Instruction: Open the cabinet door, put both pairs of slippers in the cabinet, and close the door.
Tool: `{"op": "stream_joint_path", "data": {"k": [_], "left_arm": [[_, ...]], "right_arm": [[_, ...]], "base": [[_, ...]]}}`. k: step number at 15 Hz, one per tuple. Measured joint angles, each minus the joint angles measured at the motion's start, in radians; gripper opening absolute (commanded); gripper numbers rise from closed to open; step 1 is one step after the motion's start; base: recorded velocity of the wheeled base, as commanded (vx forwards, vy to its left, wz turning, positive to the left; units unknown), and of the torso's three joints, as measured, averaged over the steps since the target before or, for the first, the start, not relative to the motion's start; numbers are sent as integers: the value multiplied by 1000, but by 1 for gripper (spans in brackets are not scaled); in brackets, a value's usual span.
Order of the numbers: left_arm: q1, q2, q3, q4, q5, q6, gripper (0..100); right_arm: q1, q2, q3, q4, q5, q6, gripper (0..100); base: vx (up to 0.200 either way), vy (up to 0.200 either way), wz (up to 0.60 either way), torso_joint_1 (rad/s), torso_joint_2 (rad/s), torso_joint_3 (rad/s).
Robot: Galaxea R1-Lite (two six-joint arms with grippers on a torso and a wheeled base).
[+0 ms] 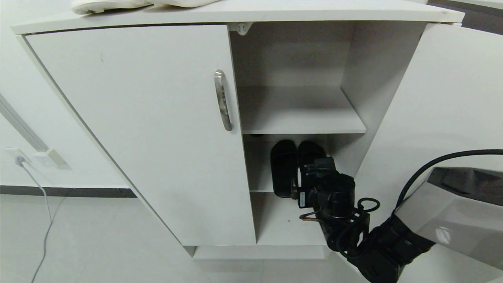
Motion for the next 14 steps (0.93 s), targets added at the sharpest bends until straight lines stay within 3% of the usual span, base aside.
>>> {"op": "stream_joint_path", "data": {"k": [1, 8, 14], "left_arm": [[0, 0, 0, 0, 0, 1, 0], [-1, 0, 0, 0, 0, 1, 0], [0, 0, 0, 0, 0, 0, 0]], "right_arm": [[8, -17, 14, 0, 1, -8, 100], [47, -52, 32, -2, 1, -21, 100], [47, -70, 37, -1, 0, -21, 100]], "base": [[0, 0, 0, 0, 0, 0], [-200, 0, 0, 3, 2, 1], [0, 0, 0, 0, 0, 0]]}}
